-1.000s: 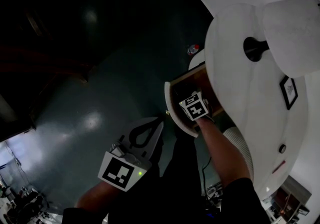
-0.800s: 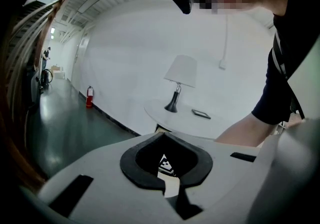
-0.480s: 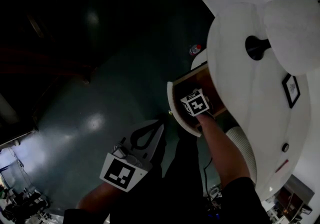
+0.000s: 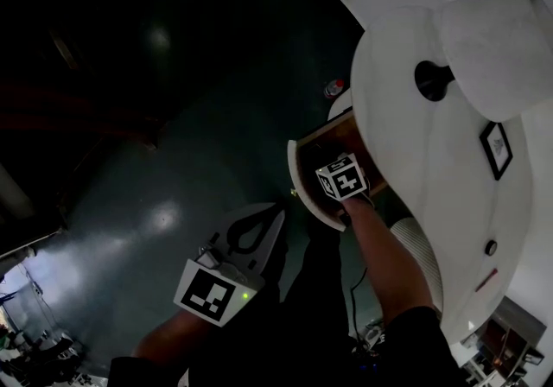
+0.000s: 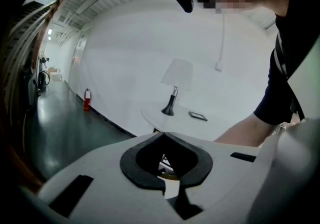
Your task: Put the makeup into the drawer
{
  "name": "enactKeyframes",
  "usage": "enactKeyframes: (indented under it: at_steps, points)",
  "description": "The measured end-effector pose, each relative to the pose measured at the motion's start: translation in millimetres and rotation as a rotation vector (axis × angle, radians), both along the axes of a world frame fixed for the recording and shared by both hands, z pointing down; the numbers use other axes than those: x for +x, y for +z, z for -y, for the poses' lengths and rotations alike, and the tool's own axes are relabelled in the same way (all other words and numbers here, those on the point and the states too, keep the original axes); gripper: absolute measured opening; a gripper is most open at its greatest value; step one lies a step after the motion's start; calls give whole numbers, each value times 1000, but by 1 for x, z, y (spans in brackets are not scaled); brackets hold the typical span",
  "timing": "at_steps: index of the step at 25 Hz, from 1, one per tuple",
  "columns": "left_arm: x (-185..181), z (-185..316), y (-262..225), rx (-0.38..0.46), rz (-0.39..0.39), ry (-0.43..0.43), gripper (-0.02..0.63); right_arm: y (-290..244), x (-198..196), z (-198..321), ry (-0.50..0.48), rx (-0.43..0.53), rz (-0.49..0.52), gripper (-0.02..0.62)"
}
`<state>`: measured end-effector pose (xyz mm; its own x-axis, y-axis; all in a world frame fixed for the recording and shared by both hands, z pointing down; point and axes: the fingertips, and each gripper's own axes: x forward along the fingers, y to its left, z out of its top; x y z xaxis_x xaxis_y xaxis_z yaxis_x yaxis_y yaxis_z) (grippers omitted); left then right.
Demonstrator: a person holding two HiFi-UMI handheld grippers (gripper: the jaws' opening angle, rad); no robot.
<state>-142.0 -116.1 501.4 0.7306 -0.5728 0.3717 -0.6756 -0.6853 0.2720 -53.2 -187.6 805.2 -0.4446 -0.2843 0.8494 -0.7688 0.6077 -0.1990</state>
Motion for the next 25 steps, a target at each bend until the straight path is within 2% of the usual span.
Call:
enactKeyframes:
  at_steps: [4,12,17,21,25]
  points:
    - [-3,2,-22,23,-5,-4,11,-40,2,-6,55,24,39,290]
    - [-7,-6,-59,56,-12,-4,11,-121,7,-38,91,173,26,288]
    - [-1,-22,-92,86,-18,82,11,-187,7,-66,124,251,29,288]
    - [13,-32,-116,116,-33,158,11,-248,15,-84,196,305,94,288]
    - [28,-41,-133,128,-56,192,11,-298,31,-106,260,376,134,287]
